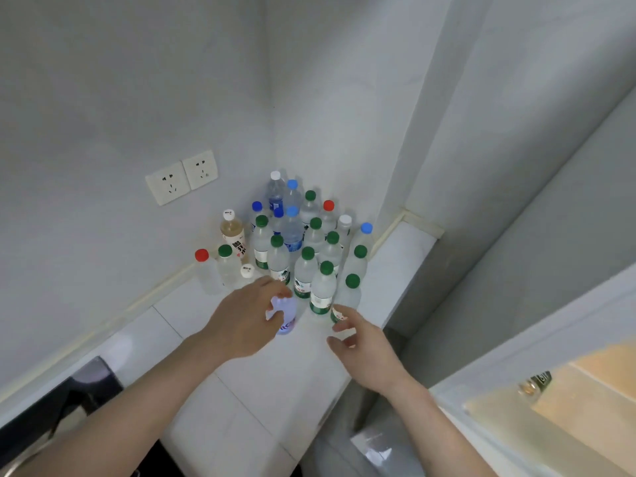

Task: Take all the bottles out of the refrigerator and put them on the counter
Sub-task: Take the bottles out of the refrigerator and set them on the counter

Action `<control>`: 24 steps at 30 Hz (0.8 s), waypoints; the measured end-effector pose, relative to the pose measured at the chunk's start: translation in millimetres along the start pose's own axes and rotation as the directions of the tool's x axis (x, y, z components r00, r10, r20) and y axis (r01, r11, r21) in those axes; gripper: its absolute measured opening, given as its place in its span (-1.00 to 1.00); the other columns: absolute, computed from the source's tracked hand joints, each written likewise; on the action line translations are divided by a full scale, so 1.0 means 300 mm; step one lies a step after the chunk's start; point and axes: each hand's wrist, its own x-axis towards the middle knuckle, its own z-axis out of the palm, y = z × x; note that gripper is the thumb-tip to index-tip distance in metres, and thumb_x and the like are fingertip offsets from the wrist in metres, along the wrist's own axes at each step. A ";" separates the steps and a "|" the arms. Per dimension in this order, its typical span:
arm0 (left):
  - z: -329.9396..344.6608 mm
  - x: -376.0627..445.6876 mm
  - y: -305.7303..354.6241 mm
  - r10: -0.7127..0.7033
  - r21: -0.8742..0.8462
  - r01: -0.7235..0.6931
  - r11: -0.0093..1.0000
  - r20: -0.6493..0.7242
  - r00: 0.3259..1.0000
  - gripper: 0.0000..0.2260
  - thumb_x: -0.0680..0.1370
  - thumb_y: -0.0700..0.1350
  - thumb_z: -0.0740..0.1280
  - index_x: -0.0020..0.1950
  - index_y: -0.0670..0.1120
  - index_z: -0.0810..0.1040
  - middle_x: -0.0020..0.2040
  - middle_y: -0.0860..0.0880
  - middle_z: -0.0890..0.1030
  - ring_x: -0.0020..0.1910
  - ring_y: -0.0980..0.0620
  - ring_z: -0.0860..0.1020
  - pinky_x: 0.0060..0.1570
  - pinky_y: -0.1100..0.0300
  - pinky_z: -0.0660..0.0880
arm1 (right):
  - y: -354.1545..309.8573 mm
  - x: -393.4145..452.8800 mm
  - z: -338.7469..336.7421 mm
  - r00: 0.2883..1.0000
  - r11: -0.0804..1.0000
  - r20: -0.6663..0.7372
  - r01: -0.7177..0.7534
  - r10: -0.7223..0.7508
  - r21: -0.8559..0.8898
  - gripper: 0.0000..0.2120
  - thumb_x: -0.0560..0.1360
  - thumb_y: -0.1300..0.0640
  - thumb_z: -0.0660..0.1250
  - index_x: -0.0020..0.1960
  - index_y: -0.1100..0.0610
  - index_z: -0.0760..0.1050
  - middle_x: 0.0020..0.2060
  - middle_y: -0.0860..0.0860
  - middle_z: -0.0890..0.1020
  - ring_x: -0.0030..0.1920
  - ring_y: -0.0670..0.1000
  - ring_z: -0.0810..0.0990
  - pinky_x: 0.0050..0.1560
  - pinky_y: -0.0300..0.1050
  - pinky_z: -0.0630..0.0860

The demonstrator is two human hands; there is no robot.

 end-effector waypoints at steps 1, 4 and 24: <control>0.020 -0.023 0.044 0.020 -0.050 -0.020 0.999 -0.001 1.000 -0.74 0.54 -0.08 0.34 0.21 0.15 0.54 0.13 0.22 0.52 -0.05 0.15 0.57 -0.05 0.13 0.53 | 0.020 -0.052 -0.040 1.000 1.000 -0.024 -0.007 0.008 0.027 -0.53 0.54 0.01 0.39 0.41 -0.24 0.39 0.05 -0.19 0.58 -0.19 -0.15 0.61 -0.09 -0.34 0.53; 0.078 -0.092 0.180 0.051 -0.179 -0.056 0.982 -0.034 0.998 -0.74 0.54 -0.09 0.38 0.19 0.19 0.55 0.10 0.30 0.51 0.00 0.23 0.54 -0.07 0.24 0.51 | 0.065 -0.202 -0.147 0.995 0.996 -0.098 -0.020 0.029 0.088 -0.55 0.53 0.06 0.43 0.34 -0.27 0.42 0.06 -0.17 0.60 -0.10 -0.16 0.62 -0.03 -0.39 0.50; 0.645 -0.354 1.230 0.321 -0.252 -0.273 0.928 0.172 0.931 -0.74 0.53 -0.08 0.35 0.17 0.21 0.53 0.07 0.30 0.45 0.03 0.25 0.50 0.06 0.26 0.49 | 0.691 -1.054 -0.831 0.884 0.977 -0.434 -0.209 0.172 -0.039 -0.61 0.56 -0.01 0.40 0.36 -0.15 0.46 0.26 -0.23 0.53 0.25 -0.13 0.50 0.26 -0.17 0.43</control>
